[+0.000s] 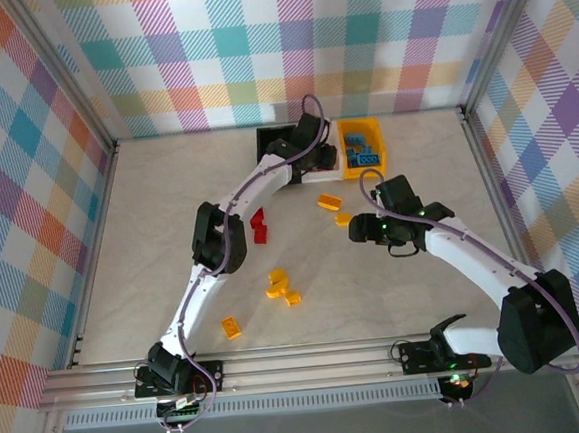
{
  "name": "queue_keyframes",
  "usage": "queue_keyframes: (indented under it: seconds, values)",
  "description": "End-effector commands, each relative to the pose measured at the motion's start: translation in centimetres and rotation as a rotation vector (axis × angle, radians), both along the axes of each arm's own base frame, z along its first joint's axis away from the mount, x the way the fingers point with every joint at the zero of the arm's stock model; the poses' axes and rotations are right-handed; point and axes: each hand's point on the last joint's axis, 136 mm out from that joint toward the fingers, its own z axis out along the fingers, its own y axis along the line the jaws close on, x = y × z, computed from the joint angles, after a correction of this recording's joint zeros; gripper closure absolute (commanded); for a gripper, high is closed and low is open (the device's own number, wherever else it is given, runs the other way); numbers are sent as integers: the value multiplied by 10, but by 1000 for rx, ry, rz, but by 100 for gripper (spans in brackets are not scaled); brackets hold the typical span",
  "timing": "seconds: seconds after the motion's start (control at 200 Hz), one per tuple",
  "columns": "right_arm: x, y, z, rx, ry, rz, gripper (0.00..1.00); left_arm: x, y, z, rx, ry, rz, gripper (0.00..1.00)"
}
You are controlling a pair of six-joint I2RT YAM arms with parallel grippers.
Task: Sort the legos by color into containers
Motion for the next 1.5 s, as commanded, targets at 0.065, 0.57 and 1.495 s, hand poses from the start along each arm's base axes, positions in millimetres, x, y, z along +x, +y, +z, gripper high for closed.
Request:
queue_keyframes:
  seconds: [0.065,0.57,1.495]
  values:
    - [-7,-3,-13,-30,60,18,29,24,2,7,-5,-71,15,42]
    - [54,18,-56,-172,130,93,26,-57,24,103,-33,-29,-80,20]
    - [113,38,-102,-353,184,155,40,-260,194,63,50,163,79,7]
